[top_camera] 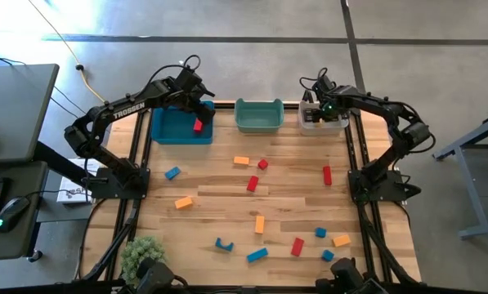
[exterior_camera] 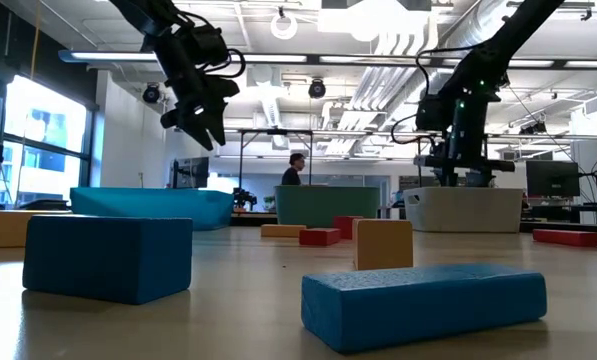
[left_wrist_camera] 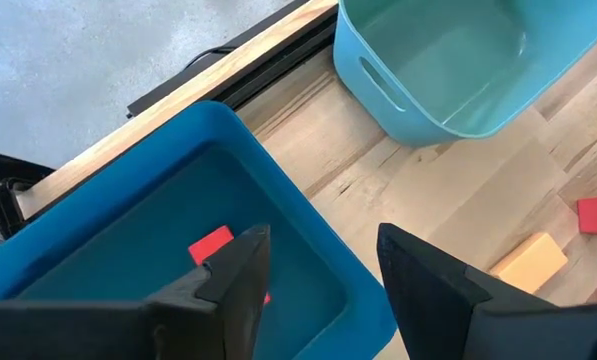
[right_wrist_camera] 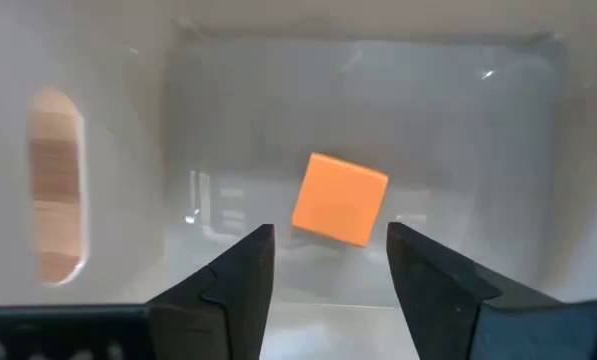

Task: Sort & place blocks by color
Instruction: Put the blue block into the green bin

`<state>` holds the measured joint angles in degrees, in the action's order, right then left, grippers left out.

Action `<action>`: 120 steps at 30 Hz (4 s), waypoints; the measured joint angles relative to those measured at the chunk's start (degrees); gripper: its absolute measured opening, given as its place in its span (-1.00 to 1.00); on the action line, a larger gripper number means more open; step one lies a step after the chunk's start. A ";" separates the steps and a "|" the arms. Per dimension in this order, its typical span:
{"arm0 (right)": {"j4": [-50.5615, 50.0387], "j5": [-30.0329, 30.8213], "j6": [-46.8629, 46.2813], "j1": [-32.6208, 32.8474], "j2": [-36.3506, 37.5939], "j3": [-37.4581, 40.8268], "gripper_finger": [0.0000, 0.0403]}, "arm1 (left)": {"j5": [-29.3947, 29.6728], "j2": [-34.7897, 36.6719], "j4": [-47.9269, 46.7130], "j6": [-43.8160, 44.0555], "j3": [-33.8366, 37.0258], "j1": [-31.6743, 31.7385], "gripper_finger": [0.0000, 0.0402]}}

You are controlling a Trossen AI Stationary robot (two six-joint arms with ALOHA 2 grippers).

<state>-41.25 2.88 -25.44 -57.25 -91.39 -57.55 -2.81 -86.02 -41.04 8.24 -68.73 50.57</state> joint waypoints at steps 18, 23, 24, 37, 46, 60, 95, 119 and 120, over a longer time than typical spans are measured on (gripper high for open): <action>-16.59 7.00 1.91 7.66 0.07 -22.67 -0.17 | -3.21 0.00 -5.25 -3.98 -0.02 -3.36 0.17; -19.67 7.41 0.32 10.08 0.09 -28.17 -0.17 | -3.19 0.00 -5.38 -5.59 -0.02 -9.24 0.17; -20.26 7.45 -0.02 10.61 0.09 -29.12 -0.17 | -3.23 0.00 -5.54 -5.90 -0.02 -10.52 0.17; -22.41 7.81 -3.25 17.80 0.11 -34.31 -0.17 | -3.28 0.00 -6.09 -5.69 -0.02 -29.79 0.17; -22.87 4.41 -3.14 21.41 0.11 -34.31 -0.17 | -2.50 0.00 -6.09 2.38 -0.02 -43.99 0.17; -22.83 2.68 -2.99 26.28 0.11 -34.31 -0.17 | 8.99 0.00 -2.13 9.81 -0.02 -64.38 0.17; -22.60 3.54 -2.77 28.58 0.07 -34.31 -0.17 | 11.87 -21.26 16.14 11.53 -0.04 -77.41 0.17; -22.78 3.64 -2.71 28.58 0.07 -34.31 -0.17 | 12.42 -25.81 17.38 12.34 0.02 -78.00 -0.41; -22.78 3.64 -2.68 28.58 0.07 -34.31 -0.17 | 12.21 -25.81 17.38 12.32 0.02 -77.91 -0.47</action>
<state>-64.03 6.52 -28.12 -28.67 -91.33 -91.85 9.40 -111.83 -23.66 20.56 -68.71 -27.34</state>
